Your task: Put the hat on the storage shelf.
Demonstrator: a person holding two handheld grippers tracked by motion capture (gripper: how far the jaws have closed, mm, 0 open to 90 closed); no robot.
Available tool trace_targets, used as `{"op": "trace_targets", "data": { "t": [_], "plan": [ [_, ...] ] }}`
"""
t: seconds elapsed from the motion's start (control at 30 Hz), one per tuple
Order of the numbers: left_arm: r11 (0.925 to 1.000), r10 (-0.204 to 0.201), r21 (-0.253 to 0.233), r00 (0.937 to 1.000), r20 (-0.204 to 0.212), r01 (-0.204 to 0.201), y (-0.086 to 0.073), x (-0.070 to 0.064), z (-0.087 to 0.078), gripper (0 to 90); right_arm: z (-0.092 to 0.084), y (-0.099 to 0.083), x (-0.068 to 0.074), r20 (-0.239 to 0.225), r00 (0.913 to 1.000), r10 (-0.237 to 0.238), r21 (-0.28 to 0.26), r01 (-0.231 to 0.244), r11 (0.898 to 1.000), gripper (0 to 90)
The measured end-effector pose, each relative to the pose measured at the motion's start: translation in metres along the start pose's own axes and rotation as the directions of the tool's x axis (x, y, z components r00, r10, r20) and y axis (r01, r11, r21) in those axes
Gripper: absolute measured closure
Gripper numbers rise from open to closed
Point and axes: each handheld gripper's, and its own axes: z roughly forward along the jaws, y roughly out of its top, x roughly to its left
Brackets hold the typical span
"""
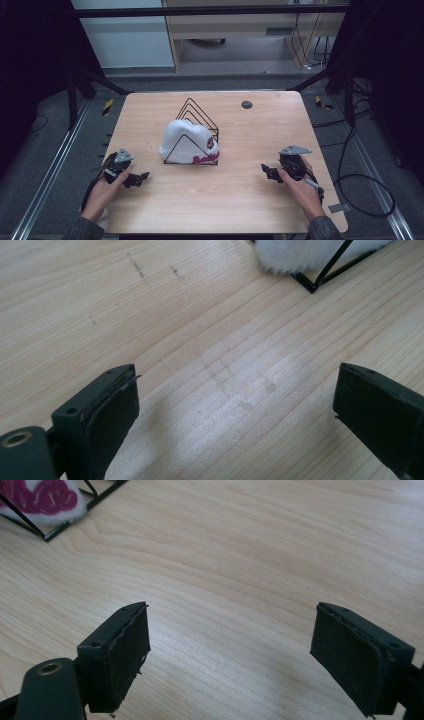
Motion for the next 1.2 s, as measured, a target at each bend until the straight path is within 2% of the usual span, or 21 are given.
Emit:
{"op": "trace_targets", "data": {
  "t": [0.2, 0.33, 0.43, 0.53, 0.6, 0.73, 0.97, 1.2],
  "plan": [
    [0.9999, -0.011, -0.004, 0.9999, 0.004, 0.011, -0.002, 0.001, 0.003, 4.1, 0.007, -0.008, -0.002, 0.002, 0.9998, 0.021, 0.023, -0.021, 1.0, 16.0],
    [0.9999, -0.017, 0.0, 0.9998, 0.006, 0.017, -0.002, 0.001, 0.005, 4.1, 0.011, -0.01, -0.006, 0.014, 0.9994, 0.033, 0.018, -0.033, 0.999, 15.5],
    [0.9999, -0.015, 0.006, 0.9999, 0.003, 0.015, -0.003, 0.002, 0.007, 4.2, 0.014, -0.011, -0.008, 0.018, 0.9975, 0.068, 0.02, -0.068, 0.997, 15.1],
    [0.9997, -0.023, 0.006, 0.9996, 0.015, 0.023, -0.004, 0.002, 0.009, 3.3, 0.016, -0.011, -0.01, 0.032, 0.9972, 0.067, 0.017, -0.068, 0.998, 14.9],
    [0.9995, -0.033, 0.002, 0.9993, 0.018, 0.033, -0.005, 0.004, 0.01, 2.3, 0.017, -0.01, -0.01, 0.028, 0.9954, 0.091, 0.012, -0.091, 0.996, 14.6],
    [0.9982, -0.044, -0.04, 0.9989, 0.016, 0.045, -0.008, 0.004, 0.013, 0.0, 0.022, -0.007, -0.006, 0.043, 0.9951, 0.088, 0.014, -0.089, 0.996, 13.6],
    [0.9981, -0.045, -0.04, 0.9988, 0.017, 0.046, -0.008, 0.004, 0.013, 0.0, 0.031, -0.005, 0.0, 0.051, 0.9925, 0.111, 0.013, -0.112, 0.994, 13.5],
    [0.9981, -0.045, -0.04, 0.9988, 0.017, 0.046, -0.008, 0.004, 0.013, 0.0, 0.036, -0.003, 0.004, 0.071, 0.9932, 0.093, 0.003, -0.093, 0.996, 13.4]
  ]
}}
